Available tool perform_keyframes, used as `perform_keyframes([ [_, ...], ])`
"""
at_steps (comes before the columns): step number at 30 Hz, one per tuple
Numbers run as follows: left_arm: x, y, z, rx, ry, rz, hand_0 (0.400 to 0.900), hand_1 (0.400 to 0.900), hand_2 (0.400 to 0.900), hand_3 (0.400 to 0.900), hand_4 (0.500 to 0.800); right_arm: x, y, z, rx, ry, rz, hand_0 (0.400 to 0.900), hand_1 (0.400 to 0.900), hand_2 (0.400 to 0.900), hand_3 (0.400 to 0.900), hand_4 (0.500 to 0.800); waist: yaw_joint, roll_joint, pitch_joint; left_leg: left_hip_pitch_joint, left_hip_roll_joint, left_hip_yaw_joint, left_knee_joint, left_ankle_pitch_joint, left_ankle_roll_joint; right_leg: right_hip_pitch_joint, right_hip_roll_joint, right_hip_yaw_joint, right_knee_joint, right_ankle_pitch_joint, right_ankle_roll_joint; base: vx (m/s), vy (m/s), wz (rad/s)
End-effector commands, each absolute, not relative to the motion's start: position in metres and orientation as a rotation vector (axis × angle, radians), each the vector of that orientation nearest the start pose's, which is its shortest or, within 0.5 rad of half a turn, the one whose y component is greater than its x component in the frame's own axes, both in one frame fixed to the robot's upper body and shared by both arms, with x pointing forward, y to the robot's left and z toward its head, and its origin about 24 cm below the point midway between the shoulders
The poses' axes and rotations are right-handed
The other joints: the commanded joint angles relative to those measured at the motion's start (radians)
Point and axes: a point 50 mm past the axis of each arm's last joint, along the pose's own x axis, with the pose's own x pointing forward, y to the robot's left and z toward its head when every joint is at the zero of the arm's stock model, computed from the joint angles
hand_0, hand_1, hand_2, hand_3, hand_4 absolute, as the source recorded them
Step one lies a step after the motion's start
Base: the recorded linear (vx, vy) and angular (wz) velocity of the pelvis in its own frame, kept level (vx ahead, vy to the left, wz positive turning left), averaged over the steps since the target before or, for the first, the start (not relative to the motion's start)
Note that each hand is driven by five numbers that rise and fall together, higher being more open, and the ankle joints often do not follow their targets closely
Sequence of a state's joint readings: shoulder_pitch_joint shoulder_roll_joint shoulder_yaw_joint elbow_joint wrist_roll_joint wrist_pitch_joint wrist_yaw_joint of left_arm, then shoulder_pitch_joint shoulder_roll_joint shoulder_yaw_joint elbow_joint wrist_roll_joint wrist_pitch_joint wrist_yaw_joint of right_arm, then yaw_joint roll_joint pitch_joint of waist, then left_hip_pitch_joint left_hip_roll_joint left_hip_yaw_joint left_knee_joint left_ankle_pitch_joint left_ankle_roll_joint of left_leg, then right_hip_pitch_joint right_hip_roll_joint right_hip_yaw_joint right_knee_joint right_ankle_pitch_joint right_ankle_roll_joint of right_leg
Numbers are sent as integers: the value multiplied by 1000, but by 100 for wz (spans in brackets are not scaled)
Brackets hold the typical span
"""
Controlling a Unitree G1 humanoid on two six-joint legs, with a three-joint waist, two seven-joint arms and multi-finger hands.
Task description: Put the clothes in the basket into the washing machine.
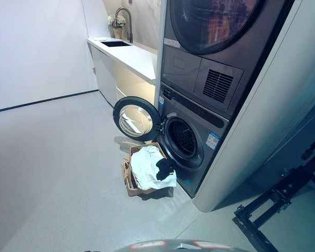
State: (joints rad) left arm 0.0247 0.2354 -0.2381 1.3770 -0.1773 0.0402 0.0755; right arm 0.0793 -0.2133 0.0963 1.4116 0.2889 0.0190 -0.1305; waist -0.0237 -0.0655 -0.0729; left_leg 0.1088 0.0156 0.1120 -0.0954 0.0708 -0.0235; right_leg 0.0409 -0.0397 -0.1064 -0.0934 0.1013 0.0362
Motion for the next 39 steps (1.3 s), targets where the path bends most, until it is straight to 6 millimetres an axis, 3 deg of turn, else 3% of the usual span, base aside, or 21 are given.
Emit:
perform_keyframes([
  [1,71,217,-171,190,1358,154,900,900,900,900,800,51,-258,-164,-203,1366,-391,900,900,900,900,800,5,74,108,17,-40,-38,8,-134,-2,71,48,2,6,-165,38,0,0,0],
  [22,79,218,-170,201,1338,146,900,900,900,900,800,55,-259,-163,-203,1356,-390,900,900,900,900,800,3,78,129,9,-38,-38,8,-132,-1,60,48,0,6,-161,35,0,0,0],
  [34,89,220,-167,214,1308,152,900,900,900,900,800,68,-263,-160,-208,1317,-393,900,900,900,900,800,-3,91,155,-11,-30,-28,8,-118,0,18,55,16,35,-167,22,15,-37,-3],
  [39,95,219,-166,175,1286,182,900,900,900,900,800,74,-268,-157,-203,1287,-414,900,900,900,900,800,-1,88,184,-88,-25,-12,184,-166,-6,-20,56,39,107,-199,-1,8,-144,-7],
])
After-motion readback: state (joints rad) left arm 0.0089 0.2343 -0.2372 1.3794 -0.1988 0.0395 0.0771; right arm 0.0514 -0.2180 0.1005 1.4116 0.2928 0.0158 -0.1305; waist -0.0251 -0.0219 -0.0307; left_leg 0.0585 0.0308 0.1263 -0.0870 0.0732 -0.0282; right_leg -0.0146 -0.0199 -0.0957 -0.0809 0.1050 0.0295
